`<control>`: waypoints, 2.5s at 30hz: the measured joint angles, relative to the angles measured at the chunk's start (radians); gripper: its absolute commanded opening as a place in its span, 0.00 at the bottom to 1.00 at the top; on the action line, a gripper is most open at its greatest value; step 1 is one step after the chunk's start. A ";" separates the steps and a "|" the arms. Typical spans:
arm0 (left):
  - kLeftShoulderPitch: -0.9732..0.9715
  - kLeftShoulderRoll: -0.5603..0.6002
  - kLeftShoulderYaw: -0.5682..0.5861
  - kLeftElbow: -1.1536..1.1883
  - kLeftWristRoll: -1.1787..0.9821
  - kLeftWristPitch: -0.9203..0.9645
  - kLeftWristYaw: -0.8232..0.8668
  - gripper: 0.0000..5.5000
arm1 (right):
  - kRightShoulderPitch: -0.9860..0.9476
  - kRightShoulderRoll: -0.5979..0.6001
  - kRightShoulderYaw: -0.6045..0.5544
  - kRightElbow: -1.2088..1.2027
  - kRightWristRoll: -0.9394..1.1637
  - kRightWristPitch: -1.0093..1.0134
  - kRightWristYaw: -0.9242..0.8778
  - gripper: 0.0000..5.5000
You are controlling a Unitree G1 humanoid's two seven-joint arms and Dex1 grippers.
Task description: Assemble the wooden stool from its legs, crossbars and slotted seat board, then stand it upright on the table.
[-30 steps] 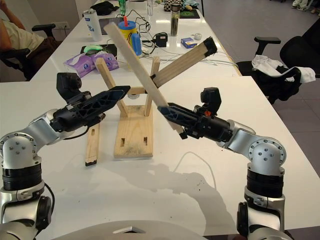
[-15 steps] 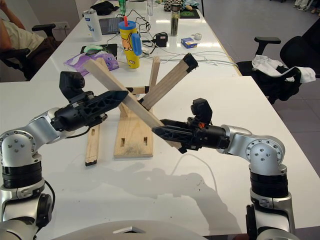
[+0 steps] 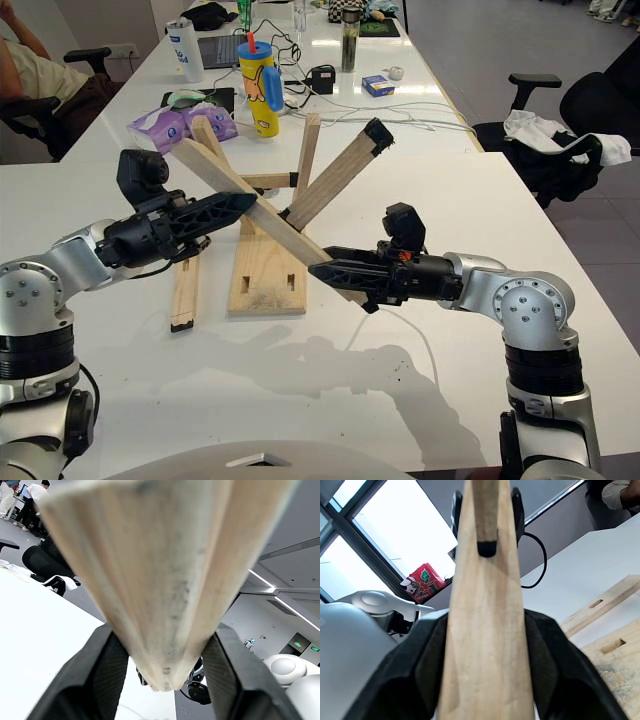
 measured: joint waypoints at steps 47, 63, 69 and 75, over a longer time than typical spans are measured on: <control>0.110 0.194 -0.013 0.134 0.713 -0.353 -0.467 0.38 | 0.040 0.079 0.492 0.402 -1.246 -1.057 -0.036 0.62; -0.076 0.267 -0.160 0.294 0.927 -0.465 -0.671 0.38 | 0.057 0.114 0.518 0.342 -1.245 -0.977 -0.029 0.62; -0.100 0.282 -0.212 0.316 0.980 -0.560 -0.728 0.38 | 0.058 0.118 0.518 0.339 -1.246 -0.967 -0.031 0.62; -0.146 0.298 -0.304 0.334 1.057 -0.617 -0.786 0.38 | 0.053 0.117 0.522 0.339 -1.253 -0.967 -0.030 0.62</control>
